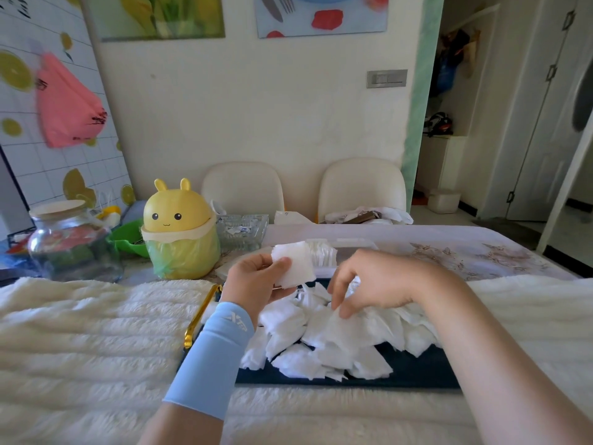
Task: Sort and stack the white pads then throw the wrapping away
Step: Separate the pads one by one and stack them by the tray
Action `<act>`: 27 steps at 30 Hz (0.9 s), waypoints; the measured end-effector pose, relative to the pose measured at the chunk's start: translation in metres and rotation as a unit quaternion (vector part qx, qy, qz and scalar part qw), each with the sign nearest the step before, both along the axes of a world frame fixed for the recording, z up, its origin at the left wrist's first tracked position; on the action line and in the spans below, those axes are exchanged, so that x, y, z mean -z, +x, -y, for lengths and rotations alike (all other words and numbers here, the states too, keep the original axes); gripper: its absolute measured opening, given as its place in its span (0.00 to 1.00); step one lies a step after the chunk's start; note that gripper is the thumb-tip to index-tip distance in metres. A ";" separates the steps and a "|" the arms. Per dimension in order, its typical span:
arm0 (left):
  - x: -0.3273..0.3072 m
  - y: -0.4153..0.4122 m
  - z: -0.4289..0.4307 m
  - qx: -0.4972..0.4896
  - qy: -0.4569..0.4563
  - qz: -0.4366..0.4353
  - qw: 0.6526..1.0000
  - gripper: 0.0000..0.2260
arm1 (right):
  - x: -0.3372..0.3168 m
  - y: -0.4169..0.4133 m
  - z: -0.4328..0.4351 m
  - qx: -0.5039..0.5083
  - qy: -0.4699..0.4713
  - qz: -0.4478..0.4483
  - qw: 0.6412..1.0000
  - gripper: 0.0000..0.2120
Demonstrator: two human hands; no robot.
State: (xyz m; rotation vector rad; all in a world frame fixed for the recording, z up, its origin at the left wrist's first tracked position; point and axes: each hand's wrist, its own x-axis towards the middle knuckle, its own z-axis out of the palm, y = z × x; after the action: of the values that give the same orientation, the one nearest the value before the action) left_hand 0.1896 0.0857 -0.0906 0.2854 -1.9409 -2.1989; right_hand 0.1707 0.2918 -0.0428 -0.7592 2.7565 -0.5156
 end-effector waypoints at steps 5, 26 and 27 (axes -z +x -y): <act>-0.001 0.000 -0.001 -0.011 -0.018 -0.014 1.000 0.04 | -0.007 -0.003 -0.001 0.014 -0.325 0.054 0.944 0.02; -0.008 0.004 -0.003 0.089 0.160 0.022 0.983 0.09 | 0.012 -0.001 0.028 -0.006 -0.143 -0.214 0.966 0.21; -0.008 0.005 -0.002 0.087 0.153 0.025 0.984 0.09 | 0.014 -0.002 0.029 0.006 -0.169 -0.219 0.961 0.17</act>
State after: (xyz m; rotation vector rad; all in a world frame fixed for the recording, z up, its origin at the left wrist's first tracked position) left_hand 0.1943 0.0881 -0.0830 0.2239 -1.7022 -2.6309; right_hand 0.1690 0.2624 -0.0567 -1.0428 3.1168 -0.9402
